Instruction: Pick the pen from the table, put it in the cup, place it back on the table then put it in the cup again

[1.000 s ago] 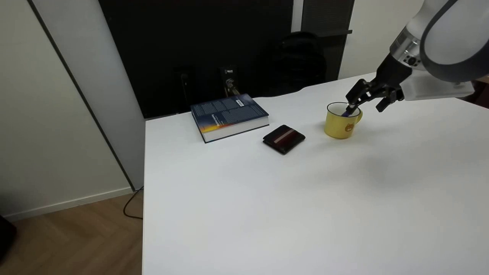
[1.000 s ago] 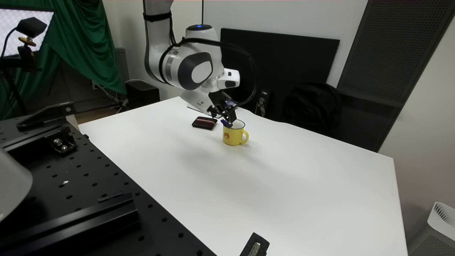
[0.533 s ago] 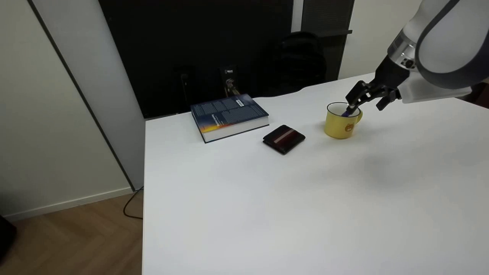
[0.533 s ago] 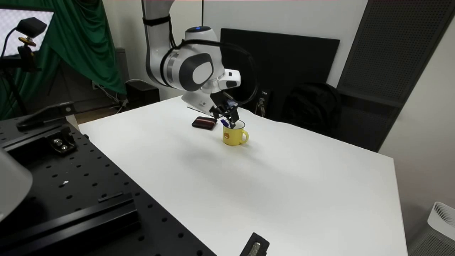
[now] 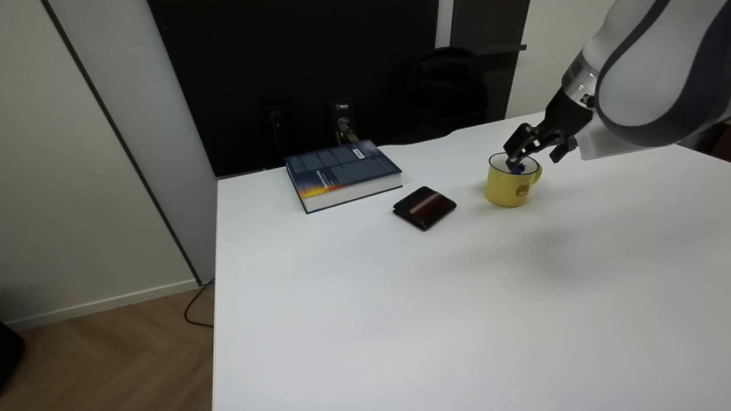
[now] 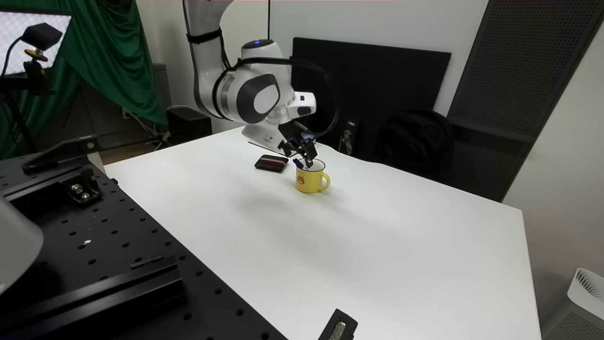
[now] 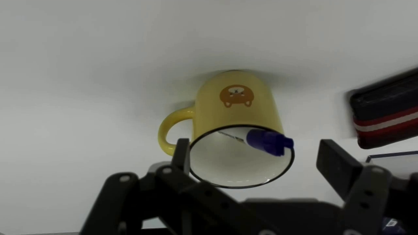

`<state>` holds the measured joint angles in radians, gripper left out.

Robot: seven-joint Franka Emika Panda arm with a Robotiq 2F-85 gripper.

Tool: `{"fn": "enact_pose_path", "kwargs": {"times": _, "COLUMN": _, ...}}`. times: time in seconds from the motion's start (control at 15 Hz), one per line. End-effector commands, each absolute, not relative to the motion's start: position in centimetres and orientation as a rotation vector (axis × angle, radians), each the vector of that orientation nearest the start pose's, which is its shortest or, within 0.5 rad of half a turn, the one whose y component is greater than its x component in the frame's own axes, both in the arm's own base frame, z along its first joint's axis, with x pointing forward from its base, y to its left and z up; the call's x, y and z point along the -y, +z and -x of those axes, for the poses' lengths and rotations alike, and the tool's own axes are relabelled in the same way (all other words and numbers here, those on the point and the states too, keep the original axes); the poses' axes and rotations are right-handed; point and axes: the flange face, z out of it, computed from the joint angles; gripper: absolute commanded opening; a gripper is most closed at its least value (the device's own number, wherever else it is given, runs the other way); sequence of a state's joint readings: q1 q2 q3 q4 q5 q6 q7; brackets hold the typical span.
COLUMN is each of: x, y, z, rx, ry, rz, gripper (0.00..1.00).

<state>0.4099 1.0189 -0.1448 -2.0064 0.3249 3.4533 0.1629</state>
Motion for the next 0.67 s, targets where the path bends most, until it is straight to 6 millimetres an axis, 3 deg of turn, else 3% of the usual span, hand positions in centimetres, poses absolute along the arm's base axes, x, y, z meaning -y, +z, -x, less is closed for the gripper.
{"fn": "enact_pose_path", "kwargs": {"times": 0.0, "x": -11.3, "y": 0.0, "z": -56.4, "rx": -0.203, "ry": -0.791, "rz": 3.091, "gripper": 1.00}}
{"fn": "enact_pose_path", "kwargs": {"times": 0.07, "x": -11.5, "y": -0.1, "z": -56.5, "rx": -0.199, "ry": -0.798, "rz": 3.093, "gripper": 0.75}}
{"fn": "enact_pose_path", "kwargs": {"times": 0.2, "x": -11.6, "y": -0.4, "z": -56.6, "rx": -0.189, "ry": -0.807, "rz": 3.100, "gripper": 0.68}}
{"fn": "enact_pose_path", "kwargs": {"times": 0.6, "x": -11.6, "y": -1.2, "z": -56.5, "rx": -0.178, "ry": -0.814, "rz": 3.116, "gripper": 0.25}}
